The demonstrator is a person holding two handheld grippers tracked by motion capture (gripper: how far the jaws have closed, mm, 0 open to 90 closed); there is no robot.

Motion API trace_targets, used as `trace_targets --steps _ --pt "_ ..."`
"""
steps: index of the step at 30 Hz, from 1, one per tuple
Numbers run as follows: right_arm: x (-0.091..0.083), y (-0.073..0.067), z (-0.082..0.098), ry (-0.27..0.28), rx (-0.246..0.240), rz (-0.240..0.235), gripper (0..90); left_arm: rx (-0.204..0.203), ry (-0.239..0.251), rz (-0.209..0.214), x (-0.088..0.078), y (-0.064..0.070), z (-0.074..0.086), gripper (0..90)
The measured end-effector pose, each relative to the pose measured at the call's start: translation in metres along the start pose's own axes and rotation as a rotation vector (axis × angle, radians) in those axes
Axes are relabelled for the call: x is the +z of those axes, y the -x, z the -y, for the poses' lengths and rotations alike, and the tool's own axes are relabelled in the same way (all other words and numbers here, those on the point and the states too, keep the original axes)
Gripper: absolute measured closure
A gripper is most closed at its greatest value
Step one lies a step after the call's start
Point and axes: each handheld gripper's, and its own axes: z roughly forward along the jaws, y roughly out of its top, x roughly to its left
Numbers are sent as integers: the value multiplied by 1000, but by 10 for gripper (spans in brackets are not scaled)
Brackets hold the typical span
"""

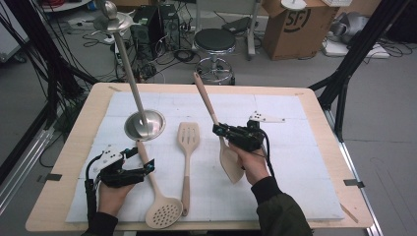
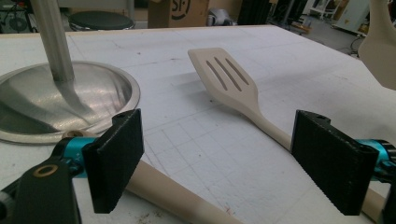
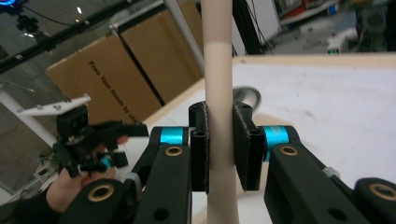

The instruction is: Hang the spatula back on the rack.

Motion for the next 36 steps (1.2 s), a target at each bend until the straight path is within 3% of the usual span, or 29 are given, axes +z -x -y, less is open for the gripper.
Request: trace_targets --steps 7,15,21,36 --pt "15 -8 -2 44 -41 -26 785 -2 0 5 -1 0 0 180" --pt "31 -15 -6 85 -39 -65 785 -8 6 3 -3 -1 1 180" --pt "42 -24 -12 126 -63 -78 785 -8 5 5 -4 -1 1 180" --pt "80 -58 -24 149 -116 -140 785 -15 12 5 -7 -2 1 180"
